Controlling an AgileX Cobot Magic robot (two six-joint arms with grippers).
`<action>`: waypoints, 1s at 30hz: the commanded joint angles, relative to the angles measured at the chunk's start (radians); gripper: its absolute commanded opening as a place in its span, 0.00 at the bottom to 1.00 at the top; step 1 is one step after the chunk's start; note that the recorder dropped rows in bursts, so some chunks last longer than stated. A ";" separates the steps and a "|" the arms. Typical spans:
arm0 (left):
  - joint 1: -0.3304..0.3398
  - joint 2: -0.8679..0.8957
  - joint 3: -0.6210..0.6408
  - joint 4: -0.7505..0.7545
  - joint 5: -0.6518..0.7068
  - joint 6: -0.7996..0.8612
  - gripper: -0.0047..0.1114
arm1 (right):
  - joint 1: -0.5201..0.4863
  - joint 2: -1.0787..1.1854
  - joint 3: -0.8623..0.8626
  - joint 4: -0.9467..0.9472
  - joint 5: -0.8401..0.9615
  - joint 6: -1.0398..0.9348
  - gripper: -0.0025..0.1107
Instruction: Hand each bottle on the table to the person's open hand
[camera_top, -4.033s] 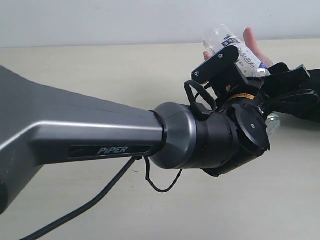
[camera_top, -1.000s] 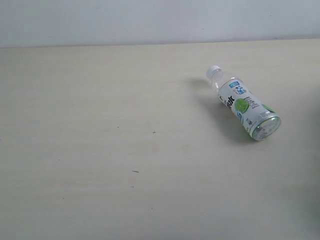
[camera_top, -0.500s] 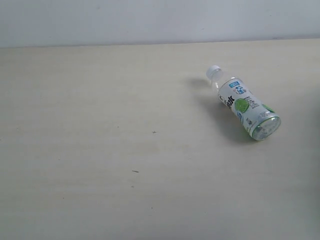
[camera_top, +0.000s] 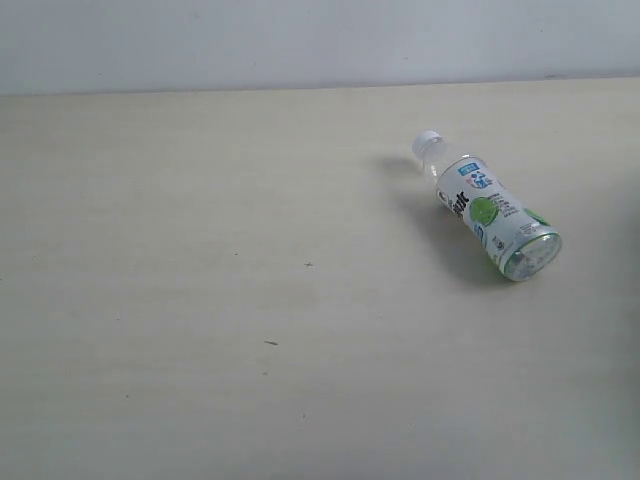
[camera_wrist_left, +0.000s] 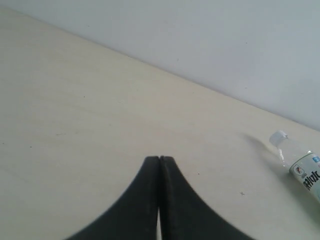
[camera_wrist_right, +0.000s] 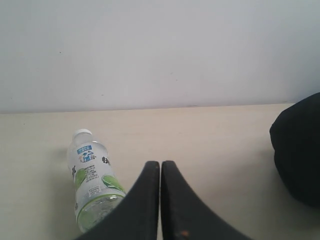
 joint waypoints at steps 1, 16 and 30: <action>0.005 0.001 0.003 0.001 -0.001 -0.002 0.04 | -0.005 -0.006 0.004 -0.004 -0.004 0.000 0.03; 0.005 0.001 0.003 0.001 -0.001 -0.002 0.04 | -0.005 -0.006 0.004 0.005 -0.099 0.023 0.03; 0.005 0.001 0.003 0.001 -0.001 -0.002 0.04 | -0.005 -0.006 0.004 0.181 -0.349 0.399 0.03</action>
